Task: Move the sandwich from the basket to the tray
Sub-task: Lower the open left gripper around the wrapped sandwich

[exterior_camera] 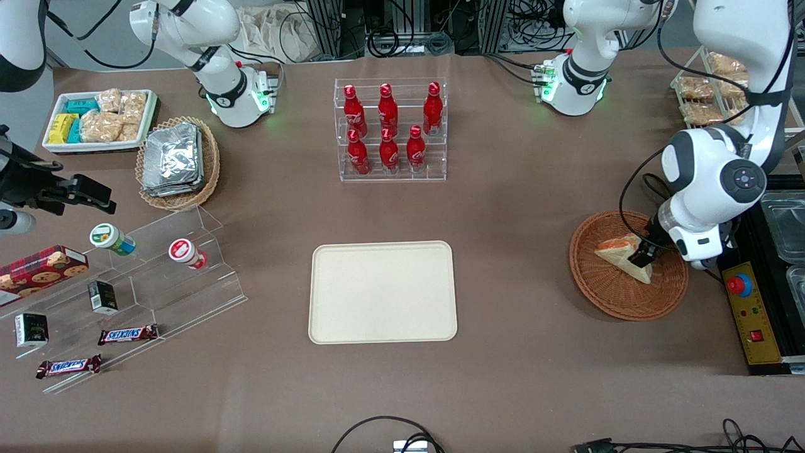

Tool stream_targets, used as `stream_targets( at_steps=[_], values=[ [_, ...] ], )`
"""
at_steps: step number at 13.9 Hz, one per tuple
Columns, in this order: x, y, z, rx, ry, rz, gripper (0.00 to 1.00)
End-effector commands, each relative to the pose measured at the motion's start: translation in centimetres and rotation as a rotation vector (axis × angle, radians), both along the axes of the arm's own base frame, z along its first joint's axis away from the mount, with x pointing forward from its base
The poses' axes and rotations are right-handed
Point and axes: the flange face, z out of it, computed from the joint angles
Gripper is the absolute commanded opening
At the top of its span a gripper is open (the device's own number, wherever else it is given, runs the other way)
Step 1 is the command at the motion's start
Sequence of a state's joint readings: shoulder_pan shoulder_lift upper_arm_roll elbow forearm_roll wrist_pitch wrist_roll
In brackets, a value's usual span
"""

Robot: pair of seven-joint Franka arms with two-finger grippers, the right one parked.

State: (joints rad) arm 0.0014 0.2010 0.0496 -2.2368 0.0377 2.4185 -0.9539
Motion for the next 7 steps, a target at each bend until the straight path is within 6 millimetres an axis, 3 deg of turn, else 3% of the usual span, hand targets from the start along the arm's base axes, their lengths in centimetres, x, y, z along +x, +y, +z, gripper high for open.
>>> stream_targets(
  at_steps=[1, 7],
  values=[
    [-0.7, -0.3, -1.7, 0.008, -0.019, 0.017, 1.0],
    [-1.6, -0.4, -3.8, 0.007, -0.034, 0.014, 1.0]
  ],
)
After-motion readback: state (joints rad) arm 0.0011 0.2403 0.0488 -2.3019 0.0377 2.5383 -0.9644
